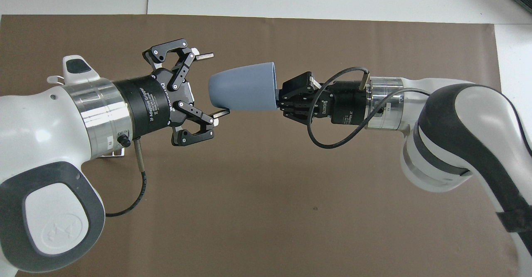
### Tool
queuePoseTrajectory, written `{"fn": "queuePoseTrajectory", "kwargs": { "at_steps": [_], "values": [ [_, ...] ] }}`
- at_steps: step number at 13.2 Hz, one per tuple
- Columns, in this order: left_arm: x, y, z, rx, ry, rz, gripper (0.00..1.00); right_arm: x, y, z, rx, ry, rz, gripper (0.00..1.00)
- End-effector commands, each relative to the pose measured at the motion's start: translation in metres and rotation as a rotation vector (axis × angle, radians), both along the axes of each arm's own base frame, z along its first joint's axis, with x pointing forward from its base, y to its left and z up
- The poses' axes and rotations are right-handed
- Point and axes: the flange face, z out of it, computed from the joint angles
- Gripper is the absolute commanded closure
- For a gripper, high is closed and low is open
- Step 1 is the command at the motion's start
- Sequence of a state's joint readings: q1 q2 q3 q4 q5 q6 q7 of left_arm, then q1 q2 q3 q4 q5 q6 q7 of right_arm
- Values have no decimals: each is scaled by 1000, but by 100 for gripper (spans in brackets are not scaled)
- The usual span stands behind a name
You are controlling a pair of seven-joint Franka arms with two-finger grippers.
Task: Hang cup on cup holder
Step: 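Carry the cup toward the left gripper while the left gripper approaches, then close the left gripper around the cup's base near the right gripper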
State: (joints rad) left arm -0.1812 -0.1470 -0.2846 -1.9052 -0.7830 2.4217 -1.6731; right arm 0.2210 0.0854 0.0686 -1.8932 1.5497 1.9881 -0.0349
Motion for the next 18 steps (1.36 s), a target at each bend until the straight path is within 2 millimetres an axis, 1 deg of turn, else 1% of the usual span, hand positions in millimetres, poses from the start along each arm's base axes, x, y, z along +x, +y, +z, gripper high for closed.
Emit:
{"fn": "queuePoseTrajectory", "kwargs": {
  "at_steps": [1, 3, 4, 8, 9, 14, 15, 16, 17, 18],
  "values": [
    [-8, -6, -3, -20, -12, 34, 0, -2, 0, 2, 23, 16, -22, 100],
    [-7, -12, -10, -16, -4, 28, 0, -2, 0, 2, 23, 16, -22, 100],
    [-9, -15, -9, -16, -6, 20, 0, -2, 0, 2, 23, 17, -22, 100],
    [-8, -18, -13, 10, -13, 7, 0, -2, 0, 2, 23, 17, -22, 100],
    [-10, -26, -18, 25, -11, -12, 0, -2, 0, 2, 23, 17, -22, 100],
    [-10, -28, -18, 34, -20, -22, 0, -2, 0, 2, 23, 14, -22, 100],
    [-10, -28, -18, 34, -20, -22, 9, -2, 0, 2, 23, 14, -22, 100],
    [-10, -29, -17, 34, -20, -23, 33, -2, 0, 2, 23, 14, -22, 100],
    [-11, -29, -17, 36, -20, -27, 55, -2, 0, 2, 23, 14, -22, 100],
    [-11, -29, -17, 48, -26, -30, 69, -2, 1, 3, 24, 13, -20, 100]
  ]
}}
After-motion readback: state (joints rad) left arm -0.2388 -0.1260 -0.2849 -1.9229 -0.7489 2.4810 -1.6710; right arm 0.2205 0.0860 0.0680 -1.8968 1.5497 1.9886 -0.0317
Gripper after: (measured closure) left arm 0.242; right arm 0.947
